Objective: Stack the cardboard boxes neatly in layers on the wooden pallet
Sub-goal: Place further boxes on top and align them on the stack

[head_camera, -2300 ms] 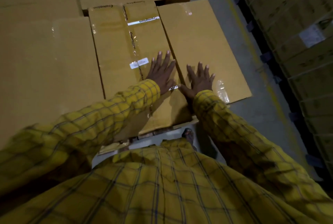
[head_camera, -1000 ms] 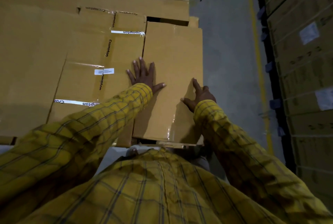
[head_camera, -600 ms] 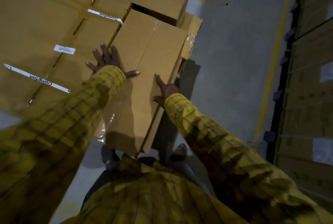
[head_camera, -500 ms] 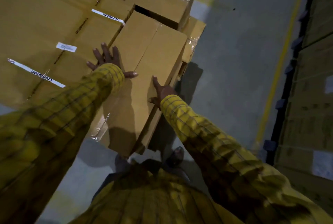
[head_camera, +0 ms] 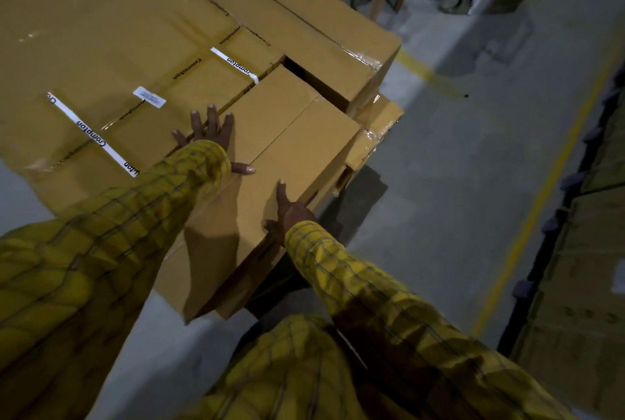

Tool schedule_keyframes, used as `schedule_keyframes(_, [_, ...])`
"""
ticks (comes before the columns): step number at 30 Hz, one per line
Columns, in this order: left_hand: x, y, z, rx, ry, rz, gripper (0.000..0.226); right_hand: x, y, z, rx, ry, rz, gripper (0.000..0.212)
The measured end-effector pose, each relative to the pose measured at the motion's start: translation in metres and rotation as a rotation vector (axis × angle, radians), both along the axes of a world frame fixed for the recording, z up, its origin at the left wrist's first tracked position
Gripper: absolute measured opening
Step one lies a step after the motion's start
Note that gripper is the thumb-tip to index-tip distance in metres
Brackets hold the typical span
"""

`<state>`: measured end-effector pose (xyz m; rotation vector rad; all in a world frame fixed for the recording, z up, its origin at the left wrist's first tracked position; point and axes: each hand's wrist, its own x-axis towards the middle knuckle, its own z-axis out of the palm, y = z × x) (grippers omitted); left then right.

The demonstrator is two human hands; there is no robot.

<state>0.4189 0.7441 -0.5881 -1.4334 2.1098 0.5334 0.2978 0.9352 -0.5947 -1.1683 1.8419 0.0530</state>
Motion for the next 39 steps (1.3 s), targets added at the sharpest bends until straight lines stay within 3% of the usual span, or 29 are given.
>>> schedule_keyframes(4, [-0.004, -0.002, -0.006, -0.017, -0.044, 0.017, 0.153, -0.029, -0.016, 0.007, -0.094, 0.125, 0.201, 0.090])
schedule_keyframes(8, [-0.007, -0.004, -0.015, -0.036, -0.056, 0.036, 0.151, -0.081, -0.065, 0.017, -0.249, 0.188, 0.233, 0.078])
schedule_keyframes(12, [-0.005, -0.009, -0.025, -0.040, -0.019, 0.047, 0.155, -0.134, -0.126, 0.023, -0.377, 0.199, 0.211, 0.076])
schedule_keyframes(16, [-0.002, -0.011, -0.031, -0.061, 0.054, 0.091, 0.169, -0.170, -0.176, 0.020, -0.518, 0.344, 0.374, 0.076])
schedule_keyframes(22, [-0.032, -0.025, -0.015, 0.080, -0.166, 0.141, 0.164, -0.218, -0.251, 0.019, -0.542, 0.393, 0.443, 0.087])
schedule_keyframes(26, [-0.065, -0.035, -0.003, 0.049, -0.230, 0.177, 0.148, -0.240, -0.279, 0.012, -0.481, 0.350, 0.469, 0.089])
schedule_keyframes(34, [-0.173, -0.068, -0.020, -0.181, 0.056, 0.244, 0.121, -0.287, -0.322, -0.004, -0.523, 0.343, 0.636, 0.091])
schedule_keyframes(39, [-0.234, -0.094, -0.031, -0.320, 0.164, 0.340, 0.117, -0.338, -0.365, -0.004, -0.509, 0.456, 0.686, 0.091])
